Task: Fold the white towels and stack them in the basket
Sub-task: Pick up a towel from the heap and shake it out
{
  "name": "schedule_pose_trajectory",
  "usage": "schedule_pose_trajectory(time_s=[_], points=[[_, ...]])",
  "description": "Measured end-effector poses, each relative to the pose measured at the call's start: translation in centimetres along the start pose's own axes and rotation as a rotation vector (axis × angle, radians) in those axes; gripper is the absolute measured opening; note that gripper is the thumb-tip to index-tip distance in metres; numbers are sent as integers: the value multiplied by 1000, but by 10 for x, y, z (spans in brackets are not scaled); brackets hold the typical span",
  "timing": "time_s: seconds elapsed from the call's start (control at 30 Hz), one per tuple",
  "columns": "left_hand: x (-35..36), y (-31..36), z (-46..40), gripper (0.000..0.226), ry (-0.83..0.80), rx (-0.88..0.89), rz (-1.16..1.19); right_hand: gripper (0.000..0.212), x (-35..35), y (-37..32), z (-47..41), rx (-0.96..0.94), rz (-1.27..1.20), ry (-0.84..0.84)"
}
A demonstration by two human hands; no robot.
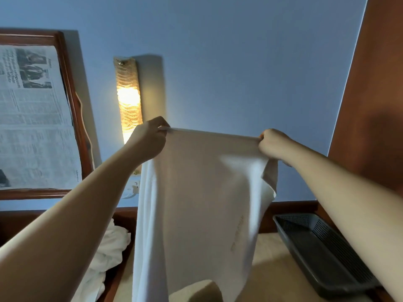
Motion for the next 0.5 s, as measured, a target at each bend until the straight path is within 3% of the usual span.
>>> schedule_pose_trajectory(time_s=[0.1, 0.23, 0.3, 0.37, 0.5], points=[[6, -6, 3, 19, -42, -52, 64, 34, 7, -8, 12, -48, -64, -132], [5, -21, 10, 14, -53, -36, 85, 16, 3, -12, 17, -223, 81, -202], [0, -29, 12, 19, -18, -4, 67, 42, -4, -8, 20, -303, 155, -176], [-3, -33, 15, 18, 25, 13, 67, 59, -9, -7, 24, -394, 64, -142], [-4, -32, 19, 17, 112, 8, 104, 49, -15, -4, 24, -469, -30, -120]])
Point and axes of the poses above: each hand's wrist, its own z-axis away from the middle knuckle, its own x-axis out of the palm, y = z × x, the point moved 4 cm from there along -z, towards the middle knuckle, and after that the axes turned 5 degrees about z, right-handed, at the moved point
